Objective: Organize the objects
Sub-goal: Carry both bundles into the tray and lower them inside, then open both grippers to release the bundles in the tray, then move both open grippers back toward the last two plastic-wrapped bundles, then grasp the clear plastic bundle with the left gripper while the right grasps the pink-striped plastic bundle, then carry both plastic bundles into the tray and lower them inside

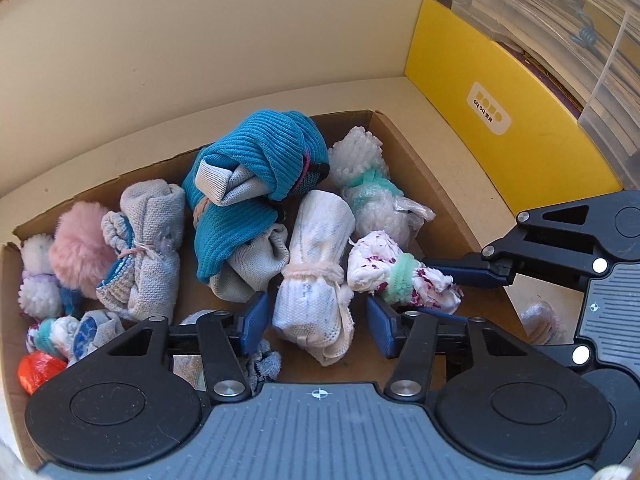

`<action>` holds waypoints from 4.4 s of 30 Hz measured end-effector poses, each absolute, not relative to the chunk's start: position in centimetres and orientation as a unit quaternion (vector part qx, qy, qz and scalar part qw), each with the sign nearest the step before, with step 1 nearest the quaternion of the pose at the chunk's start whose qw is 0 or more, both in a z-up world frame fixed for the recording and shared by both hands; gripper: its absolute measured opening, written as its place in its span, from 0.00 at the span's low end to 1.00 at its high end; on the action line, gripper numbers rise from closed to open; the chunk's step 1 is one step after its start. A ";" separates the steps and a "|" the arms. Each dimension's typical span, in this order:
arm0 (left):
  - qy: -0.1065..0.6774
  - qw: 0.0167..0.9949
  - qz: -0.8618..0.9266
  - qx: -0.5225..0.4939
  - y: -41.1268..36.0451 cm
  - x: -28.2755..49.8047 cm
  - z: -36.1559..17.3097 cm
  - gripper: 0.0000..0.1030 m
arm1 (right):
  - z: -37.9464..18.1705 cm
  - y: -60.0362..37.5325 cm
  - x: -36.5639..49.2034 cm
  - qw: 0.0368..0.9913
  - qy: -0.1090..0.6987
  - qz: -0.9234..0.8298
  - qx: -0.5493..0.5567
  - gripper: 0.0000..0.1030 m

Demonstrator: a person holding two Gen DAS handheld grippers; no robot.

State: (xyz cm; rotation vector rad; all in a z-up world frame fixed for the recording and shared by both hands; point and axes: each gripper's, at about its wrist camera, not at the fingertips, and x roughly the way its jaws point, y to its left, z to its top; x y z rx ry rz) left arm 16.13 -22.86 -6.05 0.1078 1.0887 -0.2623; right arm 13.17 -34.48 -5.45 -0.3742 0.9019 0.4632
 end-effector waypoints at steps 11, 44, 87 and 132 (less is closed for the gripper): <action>0.504 0.853 -0.123 0.048 -22.7 15.5 -4.8 0.66 | -3.6 -35.4 11.9 0.871 0.413 0.211 -0.162 0.36; 0.494 0.825 -0.270 0.052 -32.3 4.0 -4.2 0.73 | -2.6 -45.0 3.4 0.895 0.431 0.112 -0.035 0.53; 0.499 0.804 -0.316 0.072 -32.7 4.3 -7.1 0.42 | -5.1 -45.2 5.5 0.879 0.453 0.147 -0.018 0.25; 0.544 0.832 -0.110 0.003 -23.7 11.6 -7.0 0.44 | -5.7 -35.9 11.7 0.840 0.479 0.236 -0.095 0.25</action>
